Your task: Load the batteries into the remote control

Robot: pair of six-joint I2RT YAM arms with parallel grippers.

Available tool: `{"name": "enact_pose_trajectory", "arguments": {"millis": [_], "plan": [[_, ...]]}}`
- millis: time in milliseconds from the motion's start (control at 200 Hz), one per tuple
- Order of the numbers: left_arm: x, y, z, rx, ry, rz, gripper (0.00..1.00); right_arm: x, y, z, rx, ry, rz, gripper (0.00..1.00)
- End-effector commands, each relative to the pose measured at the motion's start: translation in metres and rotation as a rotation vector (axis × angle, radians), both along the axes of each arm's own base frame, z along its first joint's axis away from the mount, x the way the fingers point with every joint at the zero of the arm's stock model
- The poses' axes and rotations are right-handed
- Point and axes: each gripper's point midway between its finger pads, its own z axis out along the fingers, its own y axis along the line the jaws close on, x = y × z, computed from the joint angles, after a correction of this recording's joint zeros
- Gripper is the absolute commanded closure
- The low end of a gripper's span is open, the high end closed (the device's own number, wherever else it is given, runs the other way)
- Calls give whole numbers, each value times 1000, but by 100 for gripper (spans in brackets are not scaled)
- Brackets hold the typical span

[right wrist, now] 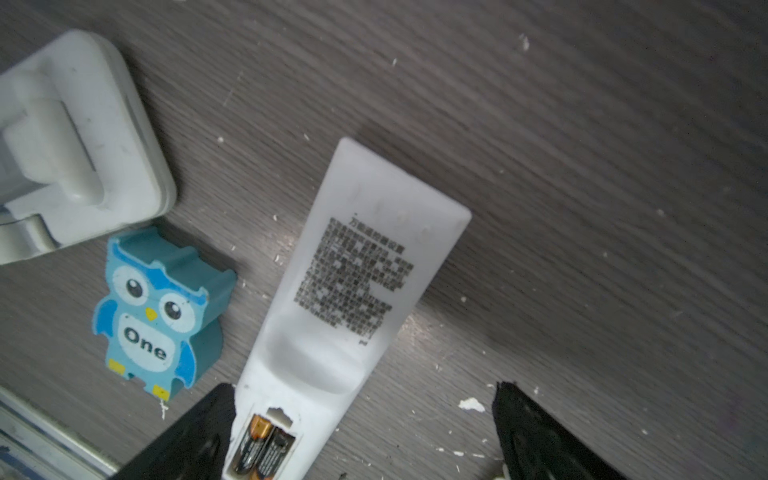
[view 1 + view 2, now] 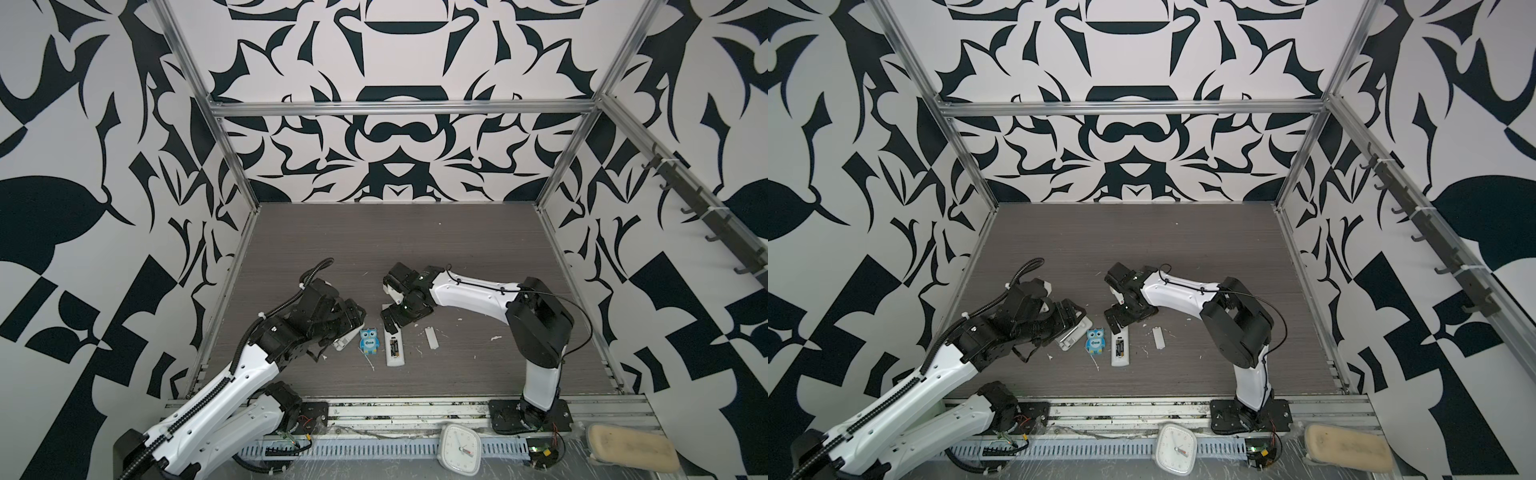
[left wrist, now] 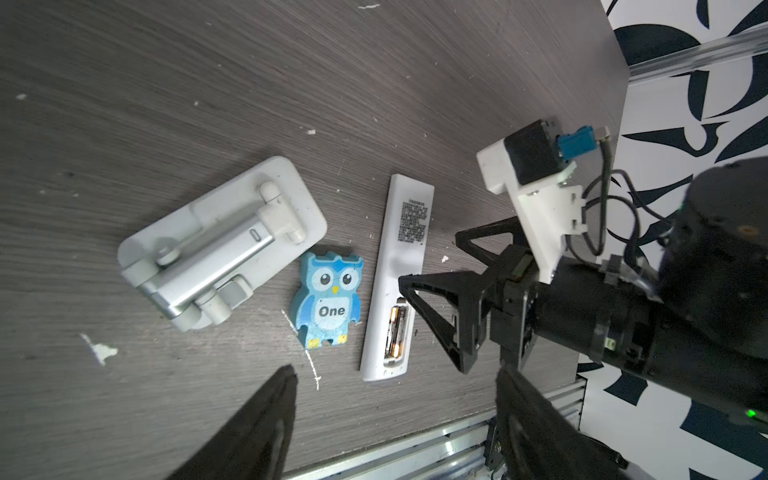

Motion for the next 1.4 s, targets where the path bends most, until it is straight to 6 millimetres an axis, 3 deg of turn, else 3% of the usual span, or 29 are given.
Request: {"name": "enact_pose_trajectory", "arguments": {"millis": [0,270,445,800,1120,1395], "plan": [[-5,4,-5,7,31,16,22,-1,8,1,0,-7,-11,0],[-6,-3,-9,2,38,-20,21,-4,8,-7,-85,-33,-16,2],[-7,-3,-7,-5,29,-29,21,-8,5,-12,-132,-43,-4,8],[-3,-2,-6,17,19,-24,21,-4,5,-15,-160,-70,41,39],[5,-2,-13,36,-4,-15,21,28,-1,-12,-118,-108,88,51],[11,-5,-20,26,-21,32,21,59,-3,-12,-132,-149,180,53]]}}
